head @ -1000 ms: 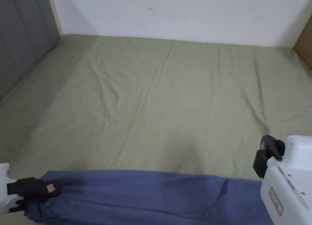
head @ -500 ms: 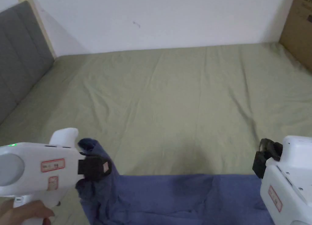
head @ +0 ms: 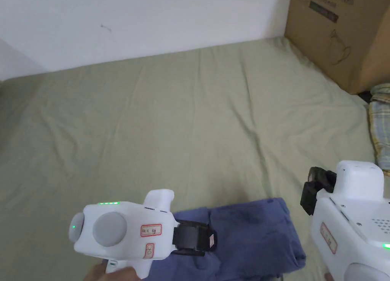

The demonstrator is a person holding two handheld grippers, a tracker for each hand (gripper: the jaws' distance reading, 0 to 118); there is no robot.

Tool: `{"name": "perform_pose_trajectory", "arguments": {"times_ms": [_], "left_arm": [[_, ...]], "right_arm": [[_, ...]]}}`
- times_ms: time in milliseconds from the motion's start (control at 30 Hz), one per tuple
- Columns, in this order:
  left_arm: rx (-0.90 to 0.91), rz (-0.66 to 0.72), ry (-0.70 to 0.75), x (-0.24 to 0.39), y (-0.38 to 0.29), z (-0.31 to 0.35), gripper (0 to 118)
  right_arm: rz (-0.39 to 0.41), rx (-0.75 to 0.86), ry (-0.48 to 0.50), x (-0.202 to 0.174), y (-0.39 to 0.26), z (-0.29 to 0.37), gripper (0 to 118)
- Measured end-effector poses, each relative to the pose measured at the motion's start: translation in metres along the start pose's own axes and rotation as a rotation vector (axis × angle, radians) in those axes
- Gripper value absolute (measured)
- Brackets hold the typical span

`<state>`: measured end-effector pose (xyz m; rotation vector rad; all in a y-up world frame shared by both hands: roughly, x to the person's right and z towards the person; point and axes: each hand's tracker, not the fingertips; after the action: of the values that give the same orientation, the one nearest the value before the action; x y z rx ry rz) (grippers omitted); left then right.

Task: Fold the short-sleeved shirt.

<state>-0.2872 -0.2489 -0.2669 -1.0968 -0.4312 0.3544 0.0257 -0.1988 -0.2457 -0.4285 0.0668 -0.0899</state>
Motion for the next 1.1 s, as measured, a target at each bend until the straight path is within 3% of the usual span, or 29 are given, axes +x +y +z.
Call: {"name": "perform_pose_trajectory", "arguments": {"times_ms": [100, 133, 167, 200, 233, 400, 567, 733, 1100], "left_arm": [[0.037, 0.049, 0.023, -0.011, -0.002, 0.016, 80], [0.072, 0.068, 0.034, -0.017, -0.003, 0.026, 69], [0.098, 0.077, 0.045, -0.023, -0.004, 0.034, 47], [0.119, 0.087, 0.064, -0.025, -0.006, 0.043, 17], [0.134, 0.09, 0.09, -0.03, -0.007, 0.049, 1], [0.092, 0.117, 0.246, -0.051, -0.019, 0.036, 1], [0.056, 0.19, 0.057, -0.042, -0.03, -0.009, 1], [-0.021, 0.111, 0.098, -0.009, -0.026, -0.057, 1], [-0.066, -0.012, 0.017, 0.031, -0.029, -0.066, 1]], "right_arm": [[-0.02, -0.006, 0.004, 0.003, 0.0, -0.001, 1], [-0.019, -0.006, 0.005, 0.002, 0.0, -0.002, 1], [-0.014, -0.007, 0.006, 0.002, -0.001, -0.002, 1], [-0.009, -0.007, 0.007, 0.0, -0.001, -0.002, 1], [-0.004, -0.008, 0.01, -0.001, -0.003, -0.002, 1], [-0.003, -0.019, 0.04, -0.007, -0.006, -0.003, 1], [0.002, -0.025, 0.047, -0.008, -0.009, -0.002, 1], [-0.018, -0.031, 0.041, 0.001, -0.009, 0.001, 1], [-0.044, -0.034, 0.014, 0.013, -0.011, 0.005, 1]]}}
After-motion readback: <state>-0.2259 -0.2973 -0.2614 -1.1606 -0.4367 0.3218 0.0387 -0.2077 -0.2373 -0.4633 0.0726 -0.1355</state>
